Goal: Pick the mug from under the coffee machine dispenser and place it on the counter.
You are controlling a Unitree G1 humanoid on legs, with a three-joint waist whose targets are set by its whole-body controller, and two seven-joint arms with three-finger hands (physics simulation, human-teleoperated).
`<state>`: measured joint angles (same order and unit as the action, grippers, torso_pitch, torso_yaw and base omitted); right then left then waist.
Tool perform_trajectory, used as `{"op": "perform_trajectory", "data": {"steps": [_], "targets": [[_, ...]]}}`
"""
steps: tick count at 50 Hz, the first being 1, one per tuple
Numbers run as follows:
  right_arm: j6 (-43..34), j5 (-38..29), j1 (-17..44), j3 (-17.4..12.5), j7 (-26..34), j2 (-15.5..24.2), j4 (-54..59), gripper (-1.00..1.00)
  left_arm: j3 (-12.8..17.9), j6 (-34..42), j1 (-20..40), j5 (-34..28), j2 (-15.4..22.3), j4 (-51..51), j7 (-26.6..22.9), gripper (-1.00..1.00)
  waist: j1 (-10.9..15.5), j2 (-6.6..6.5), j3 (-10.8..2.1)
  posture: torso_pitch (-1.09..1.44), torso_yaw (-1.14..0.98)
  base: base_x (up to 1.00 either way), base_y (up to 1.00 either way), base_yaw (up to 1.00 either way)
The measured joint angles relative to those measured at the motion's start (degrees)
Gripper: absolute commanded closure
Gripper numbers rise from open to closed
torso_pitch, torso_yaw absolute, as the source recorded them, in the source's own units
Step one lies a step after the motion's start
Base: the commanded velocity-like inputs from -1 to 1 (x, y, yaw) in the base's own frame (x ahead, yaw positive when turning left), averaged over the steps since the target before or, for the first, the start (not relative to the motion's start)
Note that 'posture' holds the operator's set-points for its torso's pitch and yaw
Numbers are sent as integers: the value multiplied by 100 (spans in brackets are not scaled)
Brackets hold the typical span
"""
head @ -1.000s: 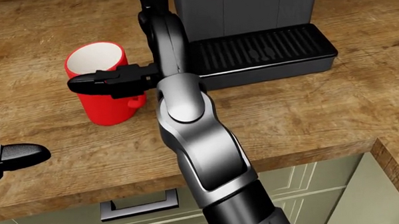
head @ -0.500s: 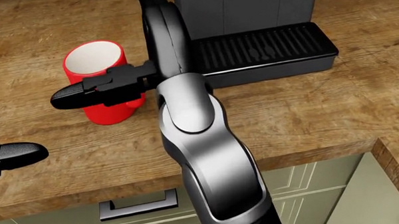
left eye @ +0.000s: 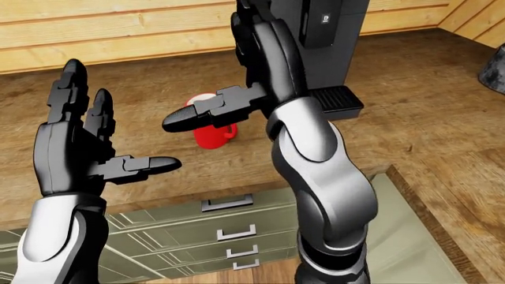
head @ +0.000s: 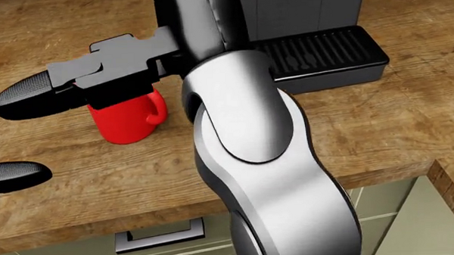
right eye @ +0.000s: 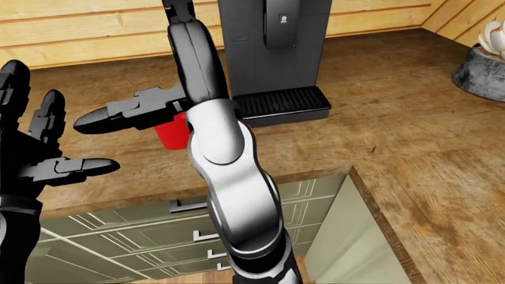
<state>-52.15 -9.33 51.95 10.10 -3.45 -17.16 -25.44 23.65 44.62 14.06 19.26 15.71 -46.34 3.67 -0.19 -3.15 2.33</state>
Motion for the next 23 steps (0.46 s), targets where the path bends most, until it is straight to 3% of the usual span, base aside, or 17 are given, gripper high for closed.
{"op": "perform_trajectory", "data": {"steps": [23], "targets": [[-1586, 222, 96, -516, 400, 1105, -1904, -100, 45, 170, 46, 112, 67, -148, 57, -100, 11, 45, 53, 0, 0, 0, 0, 0]]}}
